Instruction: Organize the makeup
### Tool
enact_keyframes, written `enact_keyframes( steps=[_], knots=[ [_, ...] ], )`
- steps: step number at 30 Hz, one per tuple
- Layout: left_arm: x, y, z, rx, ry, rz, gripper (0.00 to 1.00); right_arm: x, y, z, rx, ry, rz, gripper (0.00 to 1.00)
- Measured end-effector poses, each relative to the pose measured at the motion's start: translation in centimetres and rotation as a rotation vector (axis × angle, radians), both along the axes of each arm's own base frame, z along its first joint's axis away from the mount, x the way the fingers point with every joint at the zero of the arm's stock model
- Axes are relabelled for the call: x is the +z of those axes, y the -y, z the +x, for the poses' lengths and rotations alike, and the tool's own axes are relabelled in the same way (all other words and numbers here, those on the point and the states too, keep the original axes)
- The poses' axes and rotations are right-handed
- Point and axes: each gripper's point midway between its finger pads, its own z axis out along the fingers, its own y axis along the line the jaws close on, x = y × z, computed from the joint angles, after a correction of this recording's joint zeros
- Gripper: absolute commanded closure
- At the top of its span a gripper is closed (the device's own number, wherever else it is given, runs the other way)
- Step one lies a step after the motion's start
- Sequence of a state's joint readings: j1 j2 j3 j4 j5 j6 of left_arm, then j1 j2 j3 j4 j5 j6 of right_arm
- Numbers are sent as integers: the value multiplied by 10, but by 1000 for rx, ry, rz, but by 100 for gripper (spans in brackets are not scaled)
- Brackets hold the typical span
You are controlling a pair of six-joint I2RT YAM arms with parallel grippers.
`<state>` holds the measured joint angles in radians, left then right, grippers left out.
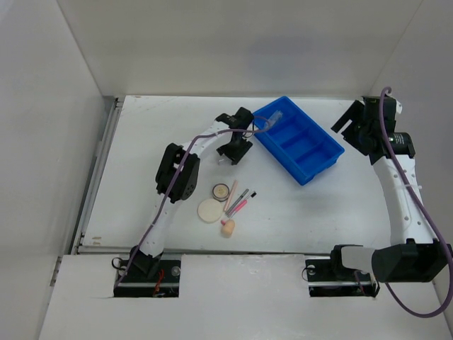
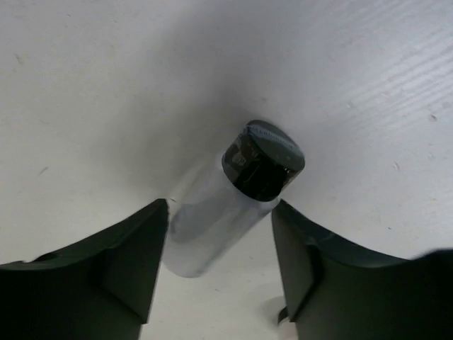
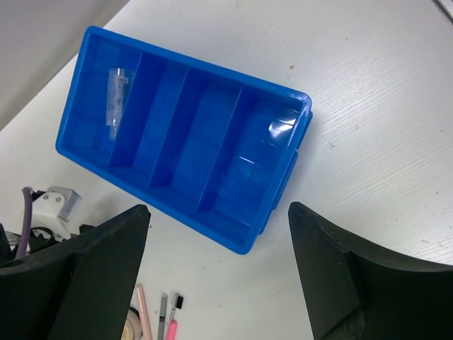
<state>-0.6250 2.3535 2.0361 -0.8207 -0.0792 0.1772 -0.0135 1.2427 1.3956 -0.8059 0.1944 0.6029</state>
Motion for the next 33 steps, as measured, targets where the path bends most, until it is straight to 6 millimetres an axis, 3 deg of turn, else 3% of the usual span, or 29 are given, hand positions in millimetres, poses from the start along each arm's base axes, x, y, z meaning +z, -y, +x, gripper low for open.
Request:
enact_keyframes(
  steps=[1, 5, 6, 7, 11, 15, 22, 25, 33],
  knots=[
    [0, -1, 3, 8, 3, -1, 57, 0, 0, 0, 1, -1, -1, 15],
    [0, -3, 7, 21, 7, -3, 84, -1, 1, -2, -3, -10, -8, 15],
    [0, -3, 7, 22, 7, -4, 97, -2, 2, -2, -4, -13, -9, 15],
    [0, -2, 6, 25, 4, -6, 100, -2, 2, -3, -5, -16, -10, 15],
    [4, 2, 5, 30, 1, -31, 100, 2, 3, -5, -9, -15, -13, 15],
    [26, 16, 10, 26, 29, -112, 100, 12, 4, -5, -13, 0, -16, 15],
    [117, 57, 50, -4, 246, -336, 100, 25, 4, -9, -13, 9, -20, 15],
    [145, 65, 57, -15, 309, -394, 100, 26, 4, -12, -13, 0, -22, 15],
    [159, 76, 61, -29, 334, -458, 100, 23, 4, -16, -11, -18, -24, 15]
  ],
)
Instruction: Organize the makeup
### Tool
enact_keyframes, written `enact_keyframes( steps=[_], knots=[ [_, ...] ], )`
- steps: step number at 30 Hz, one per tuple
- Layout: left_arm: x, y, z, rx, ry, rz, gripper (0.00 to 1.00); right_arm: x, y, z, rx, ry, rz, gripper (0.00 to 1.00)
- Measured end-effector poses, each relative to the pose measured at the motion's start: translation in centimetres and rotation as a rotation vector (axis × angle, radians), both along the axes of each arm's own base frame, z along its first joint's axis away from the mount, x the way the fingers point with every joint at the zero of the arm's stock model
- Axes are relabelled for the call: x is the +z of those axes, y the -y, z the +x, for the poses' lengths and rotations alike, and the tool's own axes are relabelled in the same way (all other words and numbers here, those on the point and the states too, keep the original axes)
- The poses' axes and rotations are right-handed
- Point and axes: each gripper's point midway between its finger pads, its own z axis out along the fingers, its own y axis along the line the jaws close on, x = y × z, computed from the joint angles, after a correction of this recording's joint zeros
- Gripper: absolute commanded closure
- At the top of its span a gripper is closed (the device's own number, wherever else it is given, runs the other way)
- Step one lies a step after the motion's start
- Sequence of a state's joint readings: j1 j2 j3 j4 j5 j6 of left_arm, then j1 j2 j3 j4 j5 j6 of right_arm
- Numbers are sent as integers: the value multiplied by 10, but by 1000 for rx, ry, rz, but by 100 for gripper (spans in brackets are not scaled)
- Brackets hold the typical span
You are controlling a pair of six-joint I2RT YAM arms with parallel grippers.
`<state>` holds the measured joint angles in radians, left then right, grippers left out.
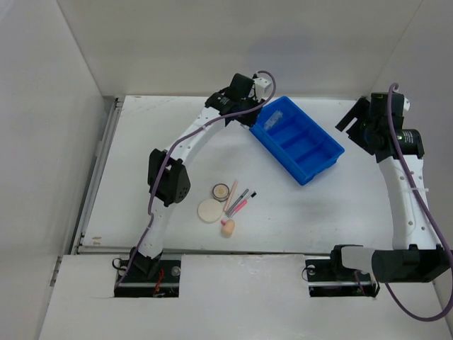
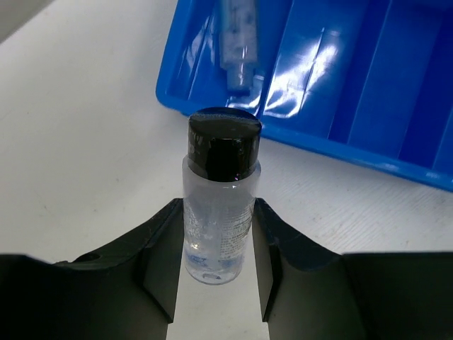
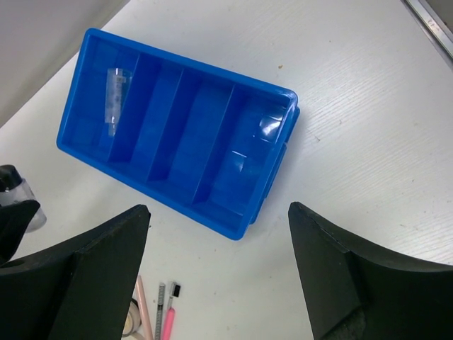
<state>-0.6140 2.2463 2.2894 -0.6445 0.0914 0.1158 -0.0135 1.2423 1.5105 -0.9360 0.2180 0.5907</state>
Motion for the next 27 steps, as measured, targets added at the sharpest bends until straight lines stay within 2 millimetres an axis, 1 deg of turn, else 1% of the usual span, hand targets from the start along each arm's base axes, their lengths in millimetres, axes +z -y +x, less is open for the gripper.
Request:
enact_keyframes(
  steps=[5, 9, 12, 16, 20, 21, 24, 26, 27],
  knots=[
    [15, 19, 15, -1, 56, -98, 100, 4, 0, -3, 0, 13, 0, 15],
    [20, 38, 36, 10, 109, -177, 100, 8, 0, -9, 0, 20, -1, 15],
    [11, 48, 48, 21, 124, -219, 100, 7, 0, -12, 0, 12, 0, 15],
    [-6, 64, 67, 38, 147, -270, 100, 3, 0, -15, 1, -2, 0, 15],
    [-24, 78, 85, 58, 164, -323, 100, -6, -1, -22, 3, -29, 2, 15],
    [-26, 81, 89, 66, 171, -344, 100, -8, -1, -24, 4, -37, 4, 15],
    [-39, 87, 97, 78, 172, -365, 100, -14, -2, -27, 6, -57, 6, 15],
    [-41, 89, 100, 85, 178, -377, 100, -16, -2, -29, 7, -64, 6, 15],
    [-43, 89, 101, 90, 178, -379, 71, -17, -2, -29, 7, -68, 6, 15]
  ],
)
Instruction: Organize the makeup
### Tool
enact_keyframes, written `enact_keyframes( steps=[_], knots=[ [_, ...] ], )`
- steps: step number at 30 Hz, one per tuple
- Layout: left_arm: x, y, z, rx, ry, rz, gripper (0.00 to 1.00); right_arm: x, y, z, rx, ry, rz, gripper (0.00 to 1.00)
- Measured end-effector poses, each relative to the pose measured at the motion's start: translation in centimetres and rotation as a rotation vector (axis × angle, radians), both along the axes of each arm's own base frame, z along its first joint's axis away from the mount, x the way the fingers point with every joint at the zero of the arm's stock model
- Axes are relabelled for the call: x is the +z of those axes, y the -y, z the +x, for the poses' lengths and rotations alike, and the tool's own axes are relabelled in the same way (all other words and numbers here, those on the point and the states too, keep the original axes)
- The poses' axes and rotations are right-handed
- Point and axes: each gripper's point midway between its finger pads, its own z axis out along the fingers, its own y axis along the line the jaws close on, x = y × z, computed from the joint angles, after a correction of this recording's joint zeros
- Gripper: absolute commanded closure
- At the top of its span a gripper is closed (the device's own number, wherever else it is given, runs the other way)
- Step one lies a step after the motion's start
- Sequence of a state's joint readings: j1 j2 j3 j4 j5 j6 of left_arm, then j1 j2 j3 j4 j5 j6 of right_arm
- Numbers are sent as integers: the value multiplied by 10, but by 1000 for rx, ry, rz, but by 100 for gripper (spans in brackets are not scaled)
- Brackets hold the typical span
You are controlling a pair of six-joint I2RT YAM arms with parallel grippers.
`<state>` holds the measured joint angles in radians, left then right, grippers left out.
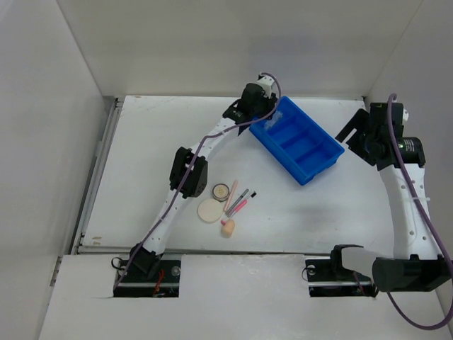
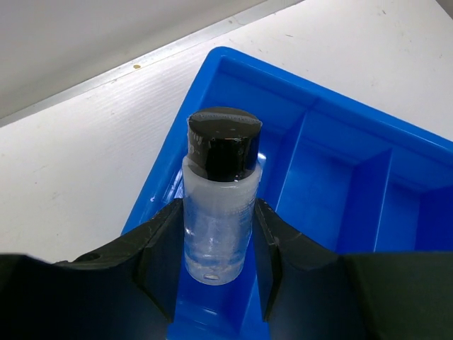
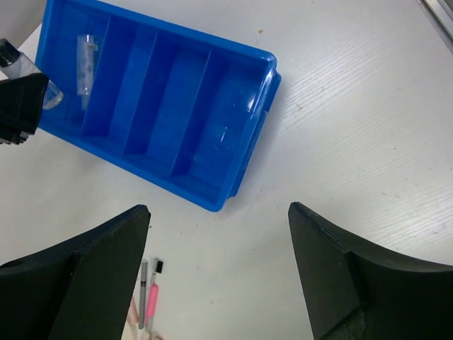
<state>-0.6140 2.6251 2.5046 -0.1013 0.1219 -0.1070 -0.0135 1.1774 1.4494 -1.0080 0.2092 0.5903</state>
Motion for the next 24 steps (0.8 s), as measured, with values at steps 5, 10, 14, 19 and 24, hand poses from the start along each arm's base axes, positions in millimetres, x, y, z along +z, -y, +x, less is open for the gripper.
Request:
enact_keyframes(
  steps=[5, 10, 14, 19, 24],
  knots=[
    [4, -2, 4, 21, 11, -6, 0, -5, 0, -1, 0, -16, 0, 15],
    [18, -3, 0, 19, 22, -12, 0, -5, 0, -1, 0, -17, 0, 15],
    [44, -16, -31, 10, 2, 21, 0, -5, 0, -2, -1, -15, 0, 15],
    [125, -42, -112, 13, 3, 69, 0, -6, 0, -9, 0, 0, -1, 15],
    [176, -86, -189, 76, 7, 113, 0, -10, -3, -20, 18, 19, 4, 15]
  ],
)
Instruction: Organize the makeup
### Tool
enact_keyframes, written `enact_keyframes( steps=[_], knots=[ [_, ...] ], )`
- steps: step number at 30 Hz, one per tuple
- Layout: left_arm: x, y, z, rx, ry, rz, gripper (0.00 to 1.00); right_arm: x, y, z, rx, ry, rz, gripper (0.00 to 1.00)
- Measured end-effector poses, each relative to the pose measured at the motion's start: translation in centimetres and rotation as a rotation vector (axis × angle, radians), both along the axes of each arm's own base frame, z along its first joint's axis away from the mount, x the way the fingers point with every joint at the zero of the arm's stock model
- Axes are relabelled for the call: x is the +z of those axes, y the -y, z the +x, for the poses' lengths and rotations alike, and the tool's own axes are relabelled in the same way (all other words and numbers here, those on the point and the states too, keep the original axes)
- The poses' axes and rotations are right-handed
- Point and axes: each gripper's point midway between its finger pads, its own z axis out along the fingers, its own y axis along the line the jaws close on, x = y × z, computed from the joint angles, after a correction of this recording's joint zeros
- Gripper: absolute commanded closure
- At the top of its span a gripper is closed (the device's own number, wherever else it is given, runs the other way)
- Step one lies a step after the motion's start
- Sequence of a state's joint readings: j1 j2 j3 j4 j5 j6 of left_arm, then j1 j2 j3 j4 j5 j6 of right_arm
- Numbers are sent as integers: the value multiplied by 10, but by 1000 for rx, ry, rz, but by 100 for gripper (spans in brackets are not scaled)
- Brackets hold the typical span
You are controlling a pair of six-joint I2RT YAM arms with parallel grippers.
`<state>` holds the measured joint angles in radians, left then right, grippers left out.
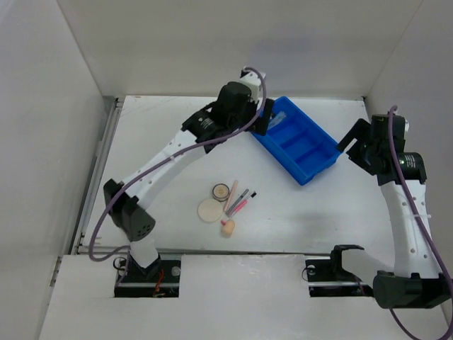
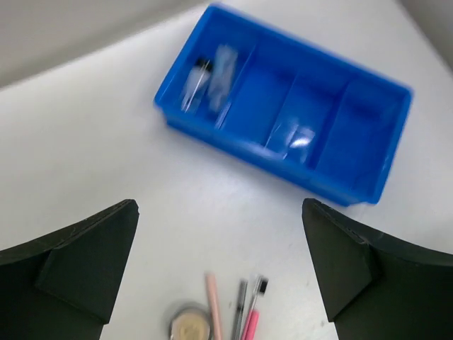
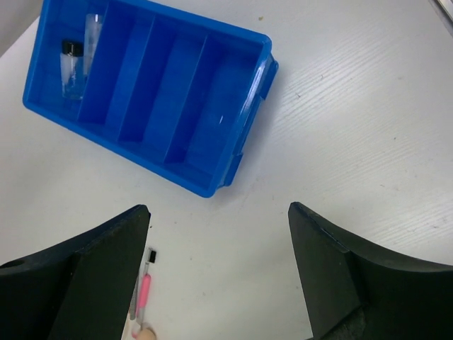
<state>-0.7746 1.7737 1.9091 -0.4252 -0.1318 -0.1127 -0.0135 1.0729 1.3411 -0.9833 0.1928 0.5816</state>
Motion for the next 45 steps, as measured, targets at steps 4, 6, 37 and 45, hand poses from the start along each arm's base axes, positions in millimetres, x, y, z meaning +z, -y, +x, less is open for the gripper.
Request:
enact_keyframes(
  steps=[4, 6, 37, 45],
  knots=[
    [-53, -47, -33, 116, -129, 135, 0, -4, -5, -7, 22, 15, 15, 15],
    [-97, -64, -46, 160, -229, 224, 0, -7, -8, -10, 35, 15, 26, 15],
    [-294, -113, -114, 205, -706, 477, 8, -15, -22, -14, 95, 32, 76, 15],
    [-297, -111, -109, 201, -719, 427, 17, -15, -22, -13, 95, 32, 76, 15]
  ],
)
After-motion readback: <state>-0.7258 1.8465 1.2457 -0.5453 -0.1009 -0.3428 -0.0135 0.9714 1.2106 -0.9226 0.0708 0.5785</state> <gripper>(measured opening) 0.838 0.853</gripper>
